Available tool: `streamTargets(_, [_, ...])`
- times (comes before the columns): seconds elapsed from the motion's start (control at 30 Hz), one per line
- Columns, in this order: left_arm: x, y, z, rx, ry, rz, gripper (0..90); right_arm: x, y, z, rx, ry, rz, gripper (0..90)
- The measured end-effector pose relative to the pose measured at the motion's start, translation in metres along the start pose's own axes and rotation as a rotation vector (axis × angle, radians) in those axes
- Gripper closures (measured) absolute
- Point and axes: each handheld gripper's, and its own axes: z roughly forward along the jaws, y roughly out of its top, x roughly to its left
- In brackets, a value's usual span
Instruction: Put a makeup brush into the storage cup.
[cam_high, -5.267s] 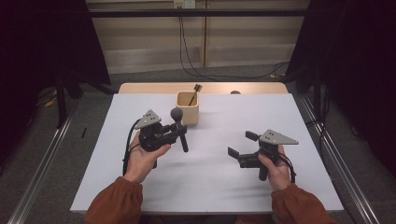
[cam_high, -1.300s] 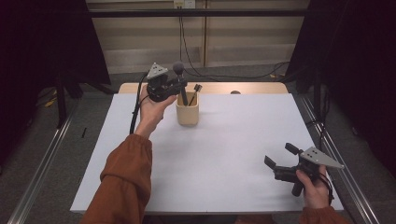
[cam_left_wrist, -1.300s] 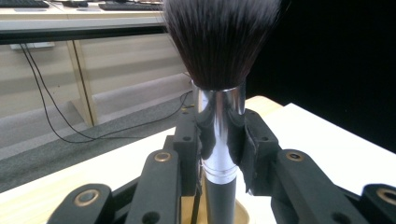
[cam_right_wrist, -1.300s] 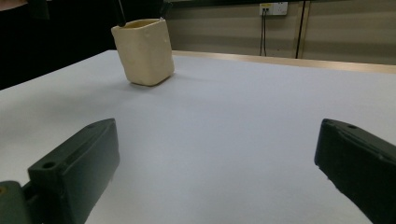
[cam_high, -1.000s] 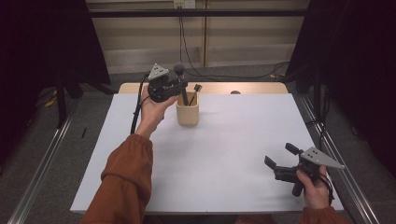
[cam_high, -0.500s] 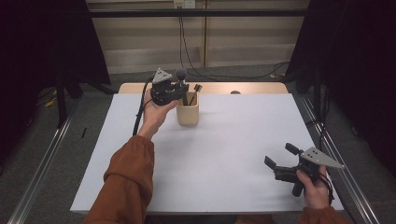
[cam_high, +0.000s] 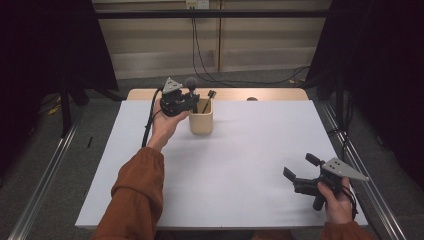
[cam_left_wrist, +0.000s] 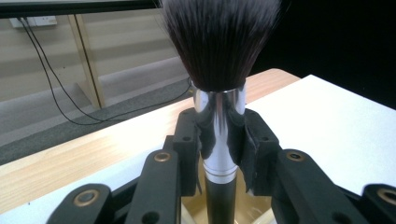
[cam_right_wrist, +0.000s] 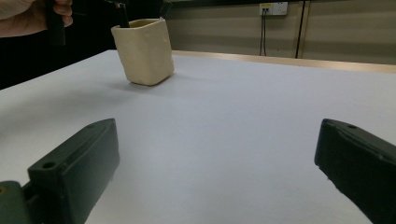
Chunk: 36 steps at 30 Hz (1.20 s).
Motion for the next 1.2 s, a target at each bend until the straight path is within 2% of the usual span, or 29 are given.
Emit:
streamTargets(0.17, [-0.001, -0.007, 0.003, 0.008, -0.001, -0.008, 70.9, 0.000, 0.000, 0.000, 0.004, 0.002, -0.007, 0.0])
streamTargets(0.5, [-0.002, -0.010, 0.004, 0.025, -0.004, 0.015, 70.9, 0.000, -0.001, 0.001, 0.009, 0.001, -0.005, 0.0])
streamTargets(0.77, [-0.004, -0.013, 0.007, 0.035, -0.006, 0.012, 70.8, 0.001, -0.001, 0.002, 0.011, 0.007, -0.006, 0.0])
streamTargets(0.9, [-0.002, -0.016, 0.009, 0.055, 0.004, 0.009, 69.8, 0.001, -0.001, 0.002, 0.010, 0.008, -0.005, 0.0])
streamTargets(1.07, [-0.002, -0.017, 0.009, 0.052, 0.016, 0.012, 62.9, 0.001, -0.001, 0.002, 0.010, 0.005, -0.001, 0.0])
streamTargets(1.2, [-0.001, -0.019, 0.008, 0.047, 0.029, 0.005, 53.4, 0.001, -0.001, 0.002, 0.012, 0.008, -0.002, 0.0])
